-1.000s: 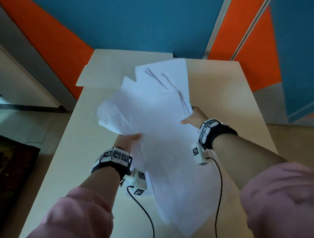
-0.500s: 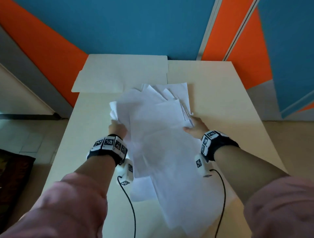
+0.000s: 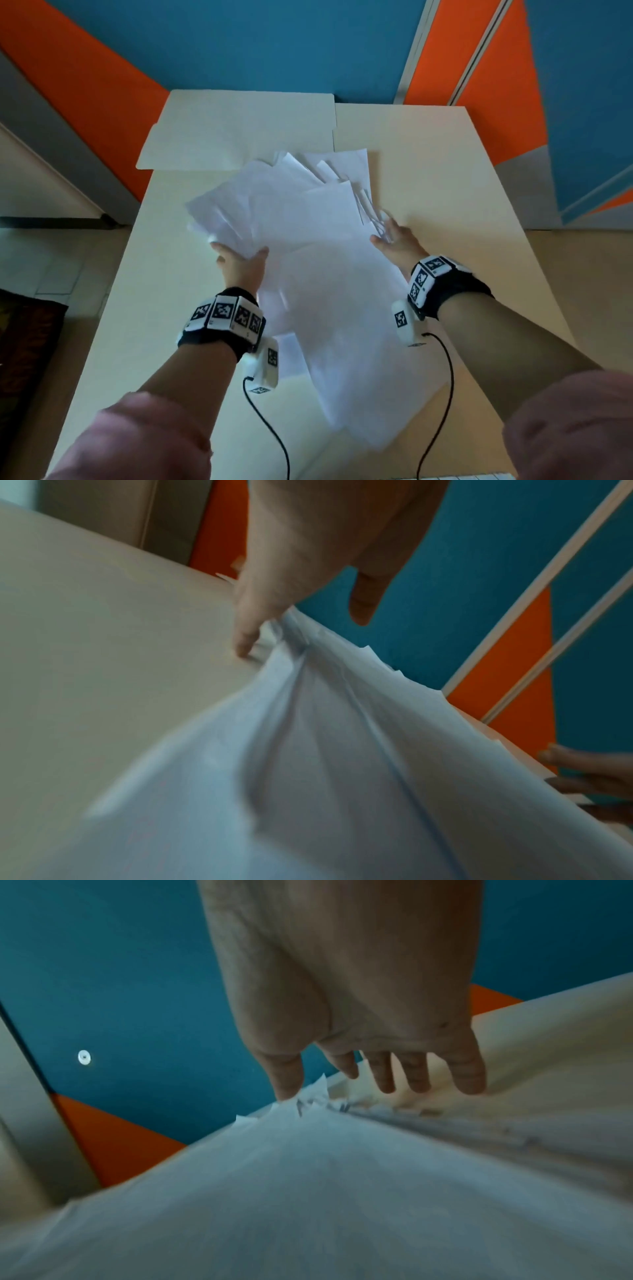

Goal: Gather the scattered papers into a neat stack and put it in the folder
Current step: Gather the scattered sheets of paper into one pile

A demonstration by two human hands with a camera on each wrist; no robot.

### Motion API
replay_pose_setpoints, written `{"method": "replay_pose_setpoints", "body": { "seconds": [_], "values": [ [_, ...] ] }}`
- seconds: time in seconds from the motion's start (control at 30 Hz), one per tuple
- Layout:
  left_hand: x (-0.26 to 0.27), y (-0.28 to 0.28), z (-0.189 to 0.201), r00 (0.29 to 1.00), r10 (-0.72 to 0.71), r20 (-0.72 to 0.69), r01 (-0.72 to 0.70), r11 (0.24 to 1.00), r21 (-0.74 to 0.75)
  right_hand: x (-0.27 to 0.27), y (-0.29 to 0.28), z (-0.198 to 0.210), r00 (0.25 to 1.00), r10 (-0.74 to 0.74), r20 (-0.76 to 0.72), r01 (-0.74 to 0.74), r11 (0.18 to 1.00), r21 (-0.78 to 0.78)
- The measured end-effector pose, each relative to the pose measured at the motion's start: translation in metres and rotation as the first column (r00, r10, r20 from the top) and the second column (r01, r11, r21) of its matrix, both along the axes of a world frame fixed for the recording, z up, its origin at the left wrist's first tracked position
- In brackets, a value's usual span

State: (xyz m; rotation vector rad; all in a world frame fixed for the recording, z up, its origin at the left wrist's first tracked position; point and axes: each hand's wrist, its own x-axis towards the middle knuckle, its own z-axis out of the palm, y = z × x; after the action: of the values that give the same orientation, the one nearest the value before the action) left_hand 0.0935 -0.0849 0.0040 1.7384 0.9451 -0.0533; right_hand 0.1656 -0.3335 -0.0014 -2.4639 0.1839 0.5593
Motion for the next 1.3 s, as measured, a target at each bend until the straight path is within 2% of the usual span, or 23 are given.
{"method": "replay_pose_setpoints", "body": {
  "seconds": [0.13, 0.27, 0.37, 0.47, 0.53, 0.57, 0.67, 0.73, 0.77, 0.8, 0.87, 0.93, 0.97, 1.0, 1.03, 1.1, 1.13, 1.2, 1.3],
  "values": [
    [-0.042, 0.0, -0.006, 0.996, -0.03, -0.08, 0.036, 0.997, 0.069, -0.036, -0.039, 0.011, 0.988, -0.14, -0.063, 0.134, 0.987, -0.089],
    [-0.064, -0.034, -0.012, 0.987, -0.128, -0.095, 0.13, 0.991, 0.018, -0.081, -0.042, -0.003, 0.988, -0.122, -0.096, 0.093, 0.961, -0.26],
    [-0.061, -0.051, -0.011, 0.978, -0.176, -0.112, 0.171, 0.984, -0.05, -0.086, -0.025, -0.001, 0.988, -0.123, -0.091, 0.101, 0.97, -0.223],
    [-0.045, -0.021, -0.02, 0.986, -0.112, -0.122, 0.109, 0.994, -0.03, -0.094, -0.034, 0.011, 0.957, -0.29, -0.006, 0.282, 0.936, -0.208],
    [-0.032, 0.005, -0.024, 0.992, -0.018, -0.122, 0.008, 0.997, -0.082, -0.111, -0.05, 0.016, 0.891, -0.447, 0.081, 0.453, 0.859, -0.239],
    [-0.027, 0.013, -0.025, 0.994, 0.019, -0.109, -0.034, 0.99, -0.139, -0.123, -0.057, 0.017, 0.833, -0.544, 0.106, 0.552, 0.801, -0.229],
    [-0.019, 0.02, -0.032, 0.998, -0.003, -0.066, -0.012, 0.974, -0.227, -0.161, -0.063, 0.008, 0.602, -0.797, 0.051, 0.797, 0.595, -0.101],
    [-0.017, 0.013, -0.036, 0.99, -0.099, -0.103, 0.084, 0.987, -0.137, -0.177, -0.048, -0.001, 0.48, -0.877, -0.021, 0.877, 0.481, -0.018],
    [-0.02, 0.005, -0.034, 0.984, -0.135, -0.115, 0.129, 0.99, -0.063, -0.179, -0.037, -0.005, 0.454, -0.89, -0.049, 0.891, 0.453, 0.022],
    [-0.021, -0.001, -0.033, 0.971, -0.212, -0.11, 0.209, 0.977, -0.036, -0.177, -0.027, -0.009, 0.449, -0.891, -0.062, 0.893, 0.446, 0.066],
    [-0.02, -0.011, -0.027, 0.914, -0.363, -0.181, 0.338, 0.929, -0.152, -0.168, -0.012, -0.015, 0.464, -0.883, -0.066, 0.88, 0.451, 0.151],
    [-0.015, -0.007, -0.021, 0.792, -0.523, -0.315, 0.528, 0.846, -0.077, -0.159, -0.008, -0.015, 0.447, -0.891, -0.079, 0.879, 0.421, 0.226],
    [-0.011, 0.0, -0.009, 0.78, -0.531, -0.332, 0.529, 0.842, -0.105, -0.158, -0.009, -0.015, 0.427, -0.9, -0.091, 0.884, 0.395, 0.249],
    [-0.003, 0.012, -0.005, 0.755, -0.555, -0.348, 0.59, 0.808, -0.008, -0.158, -0.013, -0.015, 0.405, -0.909, -0.098, 0.891, 0.369, 0.263],
    [0.009, 0.025, 0.002, 0.772, -0.524, -0.361, 0.602, 0.785, 0.146, -0.16, -0.017, -0.017, 0.387, -0.917, -0.099, 0.897, 0.35, 0.27],
    [0.039, 0.052, 0.01, 0.837, -0.434, -0.334, 0.548, 0.67, 0.501, -0.163, -0.021, -0.021, 0.364, -0.927, -0.092, 0.901, 0.325, 0.286],
    [0.055, 0.064, 0.014, 0.873, -0.396, -0.285, 0.486, 0.661, 0.572, -0.162, -0.022, -0.023, 0.356, -0.931, -0.084, 0.902, 0.319, 0.29],
    [0.086, 0.079, 0.017, 0.896, -0.359, -0.26, 0.443, 0.687, 0.576, -0.16, -0.019, -0.025, 0.355, -0.932, -0.074, 0.9, 0.319, 0.298],
    [0.123, 0.091, 0.008, 0.883, -0.343, -0.319, 0.459, 0.77, 0.443, -0.152, -0.014, -0.025, 0.367, -0.929, -0.04, 0.891, 0.34, 0.3]
  ]
}}
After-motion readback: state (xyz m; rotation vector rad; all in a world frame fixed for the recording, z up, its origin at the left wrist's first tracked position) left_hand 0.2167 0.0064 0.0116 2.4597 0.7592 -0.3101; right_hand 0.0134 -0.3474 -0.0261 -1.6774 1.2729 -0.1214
